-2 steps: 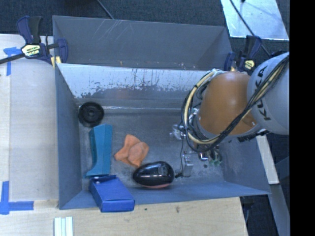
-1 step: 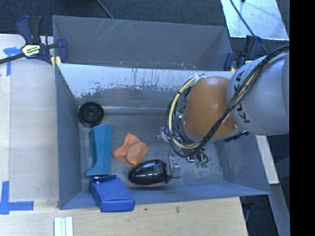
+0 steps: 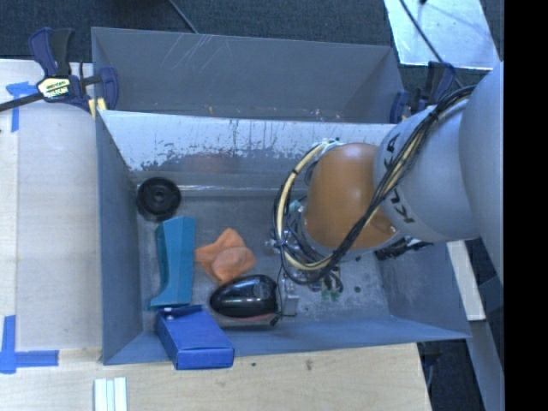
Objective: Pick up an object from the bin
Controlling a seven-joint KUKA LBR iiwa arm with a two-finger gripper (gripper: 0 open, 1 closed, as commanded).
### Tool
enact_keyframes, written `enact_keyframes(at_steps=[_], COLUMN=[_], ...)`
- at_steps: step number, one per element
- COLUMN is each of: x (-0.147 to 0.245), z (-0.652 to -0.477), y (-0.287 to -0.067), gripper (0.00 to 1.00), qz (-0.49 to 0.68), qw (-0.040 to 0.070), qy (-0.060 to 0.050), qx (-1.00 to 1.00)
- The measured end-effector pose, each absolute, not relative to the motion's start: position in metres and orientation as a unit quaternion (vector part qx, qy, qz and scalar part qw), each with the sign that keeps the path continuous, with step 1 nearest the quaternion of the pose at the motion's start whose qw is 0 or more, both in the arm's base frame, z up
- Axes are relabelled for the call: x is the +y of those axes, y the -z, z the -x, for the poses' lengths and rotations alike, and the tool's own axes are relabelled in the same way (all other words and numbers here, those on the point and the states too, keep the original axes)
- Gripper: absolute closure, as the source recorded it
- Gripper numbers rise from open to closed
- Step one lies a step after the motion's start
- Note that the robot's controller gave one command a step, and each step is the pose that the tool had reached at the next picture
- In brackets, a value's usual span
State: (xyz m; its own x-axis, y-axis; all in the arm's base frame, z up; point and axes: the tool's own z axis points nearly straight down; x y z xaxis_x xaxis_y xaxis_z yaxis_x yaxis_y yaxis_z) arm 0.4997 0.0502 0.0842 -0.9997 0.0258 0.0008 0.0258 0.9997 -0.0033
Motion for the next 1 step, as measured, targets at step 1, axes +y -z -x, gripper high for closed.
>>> enact_keyframes(at_steps=[1], x=[0.0673], z=[-0.4988], y=[-0.0712], gripper=[1.00], qz=[-0.108], qw=[0.000], qy=[-0.001], qx=[-0.994])
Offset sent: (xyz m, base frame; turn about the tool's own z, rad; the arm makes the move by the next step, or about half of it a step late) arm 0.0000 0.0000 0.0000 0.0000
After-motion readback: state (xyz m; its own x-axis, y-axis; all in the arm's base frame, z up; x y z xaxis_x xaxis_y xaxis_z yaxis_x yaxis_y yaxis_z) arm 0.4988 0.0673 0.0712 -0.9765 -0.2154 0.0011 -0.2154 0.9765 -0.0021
